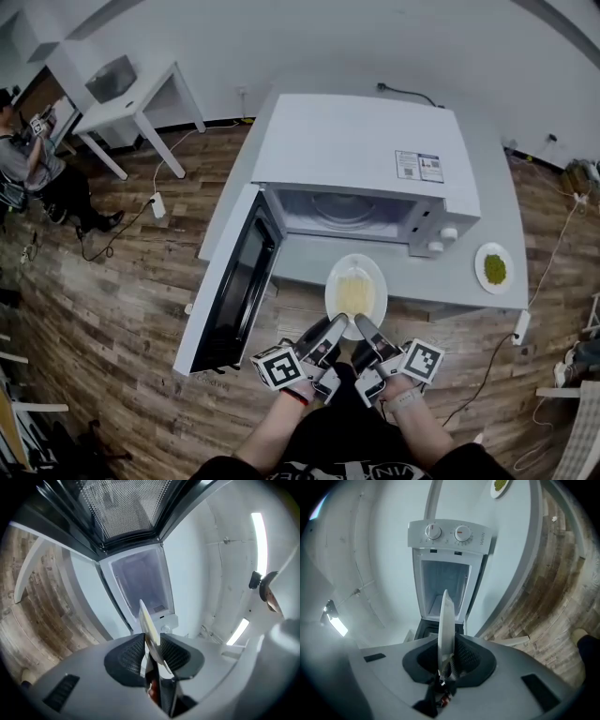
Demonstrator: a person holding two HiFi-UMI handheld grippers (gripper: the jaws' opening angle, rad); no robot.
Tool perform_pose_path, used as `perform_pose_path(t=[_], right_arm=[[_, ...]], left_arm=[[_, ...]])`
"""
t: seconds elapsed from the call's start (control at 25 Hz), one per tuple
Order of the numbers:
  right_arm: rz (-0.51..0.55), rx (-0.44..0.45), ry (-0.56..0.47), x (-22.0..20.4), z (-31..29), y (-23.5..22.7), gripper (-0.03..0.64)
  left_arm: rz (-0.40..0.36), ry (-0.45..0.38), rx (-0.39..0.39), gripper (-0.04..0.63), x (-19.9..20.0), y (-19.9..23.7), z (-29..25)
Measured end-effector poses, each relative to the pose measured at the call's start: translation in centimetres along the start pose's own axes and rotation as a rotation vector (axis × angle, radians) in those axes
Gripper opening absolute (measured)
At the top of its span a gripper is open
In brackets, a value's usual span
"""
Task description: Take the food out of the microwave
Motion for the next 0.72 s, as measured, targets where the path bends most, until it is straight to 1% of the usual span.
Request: perform_pose_path(t=[0.2, 0.6, 0.72], right_arm=[[-0.012, -0.006, -0.002, -2.6, 1.4, 0.4, 0.064], [0.009, -0.022, 0.006, -7.1, 3.9, 0.8, 0.064], [-0.010, -0.013, 0.004, -8.4, 4.7, 0.7, 0.064]], left_arm=[[0.001, 0.012, -0.003, 0.094, -2.0, -1.0, 1.7], [0.011, 0.018, -0.010, 0.094, -5.8, -2.8, 4.9], [0.018, 0.021, -0.006, 0.094, -7.0, -3.1, 5.7]])
Point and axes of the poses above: the fingertips, and each gripper's own axes: z backward along the fingers, y to its left, x out of its top, the point moved 3 cm from there along z, backward along the fingers, and after that the axes turned 14 degrees about y, right-handed, at the moved point
